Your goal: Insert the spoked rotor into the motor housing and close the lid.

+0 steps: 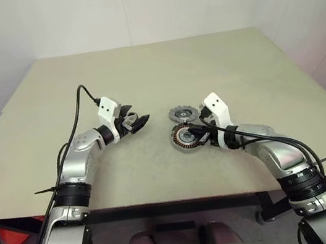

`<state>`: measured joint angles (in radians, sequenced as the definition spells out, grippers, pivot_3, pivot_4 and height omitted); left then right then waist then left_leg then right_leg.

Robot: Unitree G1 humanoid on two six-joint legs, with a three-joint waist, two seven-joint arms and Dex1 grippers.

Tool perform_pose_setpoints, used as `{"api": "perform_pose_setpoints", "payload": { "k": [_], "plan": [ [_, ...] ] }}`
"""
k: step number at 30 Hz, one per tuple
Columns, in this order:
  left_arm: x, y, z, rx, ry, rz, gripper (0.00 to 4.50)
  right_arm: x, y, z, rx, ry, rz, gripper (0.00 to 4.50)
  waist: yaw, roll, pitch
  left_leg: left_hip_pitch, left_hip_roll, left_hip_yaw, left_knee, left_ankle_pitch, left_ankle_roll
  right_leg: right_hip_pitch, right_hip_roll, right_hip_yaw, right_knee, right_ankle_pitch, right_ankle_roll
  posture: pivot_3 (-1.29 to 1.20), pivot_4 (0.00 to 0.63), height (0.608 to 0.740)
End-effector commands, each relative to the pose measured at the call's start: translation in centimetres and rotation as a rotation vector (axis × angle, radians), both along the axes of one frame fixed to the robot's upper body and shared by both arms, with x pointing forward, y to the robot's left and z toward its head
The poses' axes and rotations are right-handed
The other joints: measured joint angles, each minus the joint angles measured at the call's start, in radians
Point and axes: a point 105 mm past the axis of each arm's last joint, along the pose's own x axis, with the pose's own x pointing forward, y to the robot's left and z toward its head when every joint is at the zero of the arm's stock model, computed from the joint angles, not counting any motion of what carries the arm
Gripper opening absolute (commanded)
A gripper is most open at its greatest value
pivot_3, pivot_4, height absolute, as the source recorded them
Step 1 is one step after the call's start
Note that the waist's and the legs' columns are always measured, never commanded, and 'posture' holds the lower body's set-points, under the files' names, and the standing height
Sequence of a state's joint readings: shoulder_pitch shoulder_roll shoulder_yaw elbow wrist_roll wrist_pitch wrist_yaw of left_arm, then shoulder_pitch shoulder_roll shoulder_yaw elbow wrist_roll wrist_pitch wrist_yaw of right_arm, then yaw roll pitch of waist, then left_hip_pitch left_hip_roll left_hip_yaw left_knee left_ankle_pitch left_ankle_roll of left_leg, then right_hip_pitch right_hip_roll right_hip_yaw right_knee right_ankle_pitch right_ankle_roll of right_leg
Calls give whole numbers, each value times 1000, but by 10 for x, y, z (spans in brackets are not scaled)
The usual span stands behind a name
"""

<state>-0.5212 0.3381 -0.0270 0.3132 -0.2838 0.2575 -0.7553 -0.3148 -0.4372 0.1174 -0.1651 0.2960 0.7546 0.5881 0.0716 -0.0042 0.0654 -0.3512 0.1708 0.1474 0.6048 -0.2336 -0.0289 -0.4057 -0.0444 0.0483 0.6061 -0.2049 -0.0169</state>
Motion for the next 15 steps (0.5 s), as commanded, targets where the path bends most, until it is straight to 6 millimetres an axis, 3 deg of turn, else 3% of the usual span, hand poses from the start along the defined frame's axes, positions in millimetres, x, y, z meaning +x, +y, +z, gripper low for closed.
{"api": "perform_pose_setpoints", "payload": {
  "k": [1, 7, 13, 15],
  "plan": [
    [4, 2, 14, -5, -56, 8, 4407, -3, 10, 34, 30, -105, 62, 33, 0, 0, 0, 0, 0, 0, 0, 0, 0, 0, 0, 0, 0, 0, 0, 0, 0, 740],
    [4, 2, 14, -6, -55, 10, 4407, -8, 15, 22, 30, -59, 65, 33, 0, 0, 0, 0, 0, 0, 0, 0, 0, 0, 0, -1, 0, 0, 0, 0, 0, 740],
    [4, 3, 15, -4, -58, 14, 4407, -1, 5, -18, -6, 46, -6, 33, -1, 0, 0, 0, 0, 0, 0, 0, 0, 0, 0, -1, 0, 0, 0, 0, 0, 740],
    [5, 5, 15, -4, -60, 18, 4407, 0, 3, -23, -13, 52, -17, 33, -1, -1, 0, 1, 0, 0, 0, 0, 0, 0, 0, -1, 0, 0, 0, 0, 0, 740]
  ]
}}
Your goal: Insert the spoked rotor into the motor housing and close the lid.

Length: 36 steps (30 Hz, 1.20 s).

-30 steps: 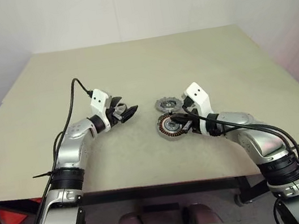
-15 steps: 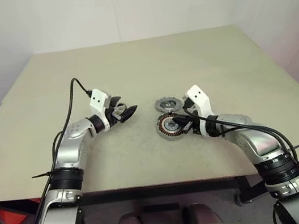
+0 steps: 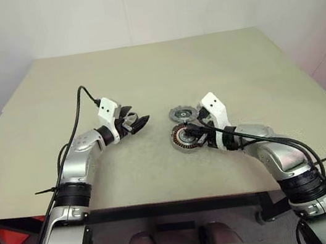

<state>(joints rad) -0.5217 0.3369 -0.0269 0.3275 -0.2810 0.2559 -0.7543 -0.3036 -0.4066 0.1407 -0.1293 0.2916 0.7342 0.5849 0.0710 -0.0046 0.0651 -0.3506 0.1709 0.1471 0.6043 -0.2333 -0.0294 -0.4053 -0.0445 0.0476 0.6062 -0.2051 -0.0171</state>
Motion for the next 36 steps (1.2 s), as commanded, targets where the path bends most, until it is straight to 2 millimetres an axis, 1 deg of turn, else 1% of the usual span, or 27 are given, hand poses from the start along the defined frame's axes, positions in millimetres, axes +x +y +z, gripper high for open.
{"api": "perform_pose_setpoints", "payload": {
  "k": [1, 3, 10, 13, 17, 21, 23, 25, 26, 29, 34, 36],
  "plan": [
    [4, 5, 18, -5, -72, 14, 4407, 3, -6, -10, -31, 15, -26, 33, 0, 0, 0, 0, 0, 0, 0, 0, 0, 1, 0, 0, 0, 0, 0, 0, 0, 740],
    [4, 6, 18, -3, -72, 18, 4407, 3, -6, -2, -20, -8, -19, 33, 0, 0, 0, 1, 0, 0, 0, 0, 0, 1, 0, 0, 0, 0, 0, 0, 0, 740],
    [4, 4, 17, -6, -67, 14, 4407, 3, -1, 37, 16, -115, 23, 33, 1, 0, 0, 0, 0, 0, 0, 1, -1, 2, -1, -2, 0, 0, 0, 0, 0, 740],
    [4, 3, 17, -9, -65, 11, 4407, 2, 1, 43, 18, -127, 35, 33, 1, 0, 0, 0, 1, 0, 0, 1, -1, 1, -1, -3, 0, 0, 0, 0, 0, 740],
    [4, 3, 17, -8, -65, 10, 4407, -1, 2, 30, 9, -85, 32, 33, 1, 0, 0, 0, 1, 0, -1, 1, -1, 1, -1, -3, 0, 0, -1, 0, 0, 740],
    [4, 4, 18, -7, -69, 13, 4407, 0, -1, 0, -5, -1, -5, 33, 0, 0, 0, 0, 1, 0, -1, 1, -1, 1, -1, -3, 0, 0, -1, 0, 0, 740],
    [4, 5, 18, -6, -70, 15, 4407, 2, -4, -5, -17, 9, -22, 33, 0, 0, 0, 0, 1, 0, -1, 1, -1, 1, -1, -3, 0, 0, -1, 0, 0, 740],
    [4, 5, 19, -7, -70, 18, 4407, 4, -6, -2, -17, -2, -23, 33, 0, 0, 0, 0, 1, 0, -1, 1, -1, 2, -1, -3, 0, 0, -1, 0, 0, 740],
    [5, 6, 19, -8, -71, 20, 4407, 5, -6, 1, -15, -13, -22, 33, 0, 0, 0, 0, 1, 0, -1, 2, -2, 2, -1, -3, 0, 0, -1, 0, 0, 740],
    [5, 8, 20, -29, -64, 33, 4407, 8, -7, 22, 2, -74, -14, 33, 0, 0, 0, 0, 1, 0, -1, 2, -2, 2, -1, -3, 0, 0, -1, 0, 0, 740],
    [9, 13, 27, -136, -35, 85, 4407, 8, -4, 59, 34, -182, 19, 33, 1, 0, 0, 0, 1, 0, -1, 2, -2, 1, -2, -4, 0, 0, -1, 0, 0, 740],
    [10, 16, 29, -175, -21, 105, 4407, 9, -6, 69, 40, -209, 15, 33, 0, 0, 0, 0, 1, 0, -1, 2, -2, 1, -2, -4, 0, 0, -1, 0, 0, 740]
  ]
}}
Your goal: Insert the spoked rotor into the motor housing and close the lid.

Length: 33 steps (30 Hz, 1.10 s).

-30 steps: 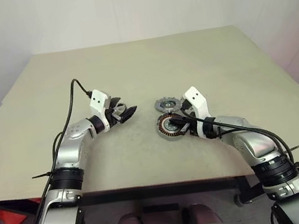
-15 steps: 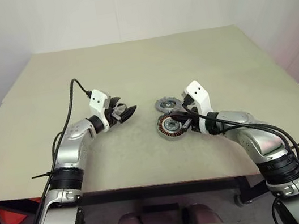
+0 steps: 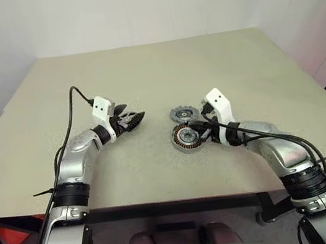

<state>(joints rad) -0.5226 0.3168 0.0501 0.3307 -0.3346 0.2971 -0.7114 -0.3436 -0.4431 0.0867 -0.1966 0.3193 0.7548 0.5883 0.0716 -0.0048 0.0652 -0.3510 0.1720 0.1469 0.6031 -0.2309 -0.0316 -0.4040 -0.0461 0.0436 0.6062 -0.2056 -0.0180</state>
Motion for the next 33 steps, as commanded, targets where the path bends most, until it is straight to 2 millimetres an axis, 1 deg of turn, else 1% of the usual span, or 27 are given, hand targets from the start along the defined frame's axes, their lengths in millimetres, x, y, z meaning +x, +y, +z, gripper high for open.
{"api": "perform_pose_setpoints", "payload": {
  "k": [1, 4, 6, 9, 10, 12, 15, 20, 25, 29, 33],
  "plan": [
    [4, 4, 24, -84, -38, 32, 4407, 2, 1, 39, 29, -123, 16, 33, -1, 0, 0, 0, 0, 0, 0, 0, 0, 0, 0, 0, 0, 0, 0, 0, 0, 740],
    [2, 13, 21, -146, 21, 72, 4407, 9, -16, 39, -1, -126, -53, 33, 0, 0, 0, 0, 0, 0, 0, 0, 0, 0, 0, 0, 0, 0, 0, 0, 0, 740],
    [1, 21, 22, -193, 47, 97, 4407, 18, -35, 35, -32, -120, -138, 33, 0, 0, 0, 0, 0, 0, 0, 0, 0, 0, 0, 0, 0, 0, 0, 0, 0, 740],
    [-1, 39, 26, -306, 88, 158, 4407, 30, -68, 32, -65, -115, -281, 33, 0, 0, 0, 0, -1, 0, 0, 0, 0, 0, 0, 0, 0, 0, 0, 0, 0, 740],
    [-3, 45, 25, -337, 104, 174, 4407, 32, -76, 32, -71, -115, -312, 33, 0, 0, 0, 0, -1, 0, 0, 0, 0, 0, 0, 0, 0, 0, 0, 0, 0, 740],
    [-7, 55, 22, -380, 138, 197, 4407, 35, -85, 32, -78, -116, -347, 33, -1, 0, 0, 0, 0, 0, 0, 0, 0, 0, 0, 0, 0, 0, -1, 0, 0, 740],
    [-12, 60, 19, -416, 175, 217, 4407, 36, -88, 33, -78, -120, -355, 33, -3, 0, 0, 0, 0, 0, -1, 0, 0, 0, 0, 0, 0, -1, -1, 0, 0, 740],
    [-18, 66, 9, -477, 249, 250, 4407, 36, -87, 33, -75, -122, -353, 33, -2, -1, 0, 0, 0, 0, -1, 0, 0, 0, 0, -1, 0, -1, -1, 0, 0, 740],
    [-25, 65, -12, -497, 364, 274, 4407, 38, -91, 33, -77, -122, -366, 33, -2, -1, 0, 0, 0, 0, -1, 0, 0, 0, 0, -1, 0, -1, -1, 0, 0, 740],
    [-26, 67, -20, -518, 399, 287, 4407, 38, -94, 34, -80, -122, -376, 33, -2, -1, 1, 0, 0, 0, -1, 0, 0, 0, 0, -1, 0, -1, -1, 0, 0, 740],
    [-24, 63, -23, -527, 422, 284, 4407, 38, -96, 34, -86, -120, -383, 33, -2, -1, 1, 0, 0, 0, -1, 1, 0, 0, 0, -1, 0, -1, -1, 0, 0, 740]
  ]
}}
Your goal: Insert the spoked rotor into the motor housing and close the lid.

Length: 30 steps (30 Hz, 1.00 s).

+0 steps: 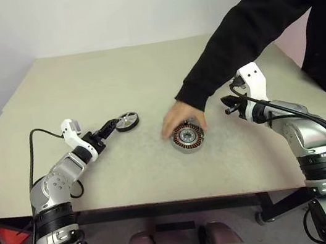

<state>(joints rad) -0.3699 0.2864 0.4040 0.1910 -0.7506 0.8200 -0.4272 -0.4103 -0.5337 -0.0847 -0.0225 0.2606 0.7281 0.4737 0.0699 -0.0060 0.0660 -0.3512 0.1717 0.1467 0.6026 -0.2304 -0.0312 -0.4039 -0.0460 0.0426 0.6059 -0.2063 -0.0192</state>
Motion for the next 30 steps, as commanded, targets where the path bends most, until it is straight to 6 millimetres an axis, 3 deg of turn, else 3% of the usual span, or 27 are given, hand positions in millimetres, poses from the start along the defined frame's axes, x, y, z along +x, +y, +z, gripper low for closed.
{"api": "perform_pose_setpoints", "payload": {
  "k": [1, 23, 30],
  "plan": [
    [4, -5, 8, -21, -24, -7, 4407, 3, -7, 18, -10, -64, -21, 33, 0, 0, 0, 0, 0, 0, 0, 0, 0, 0, 0, 0, 0, 0, 0, 0, 0, 740],
    [8, -19, 16, 35, -82, -84, 4407, -5, -7, -3, -30, 9, -17, 33, 0, 0, 0, 0, 0, 0, 0, 0, 0, 0, 0, 0, 0, 0, 0, 0, 0, 740],
    [8, -23, 45, 129, -265, -139, 4407, -6, -5, 3, -40, -2, 9, 33, 1, 0, 0, 0, 0, 0, 0, 0, 0, 0, 0, 0, 0, 0, 0, 0, 0, 740]
  ]
}}
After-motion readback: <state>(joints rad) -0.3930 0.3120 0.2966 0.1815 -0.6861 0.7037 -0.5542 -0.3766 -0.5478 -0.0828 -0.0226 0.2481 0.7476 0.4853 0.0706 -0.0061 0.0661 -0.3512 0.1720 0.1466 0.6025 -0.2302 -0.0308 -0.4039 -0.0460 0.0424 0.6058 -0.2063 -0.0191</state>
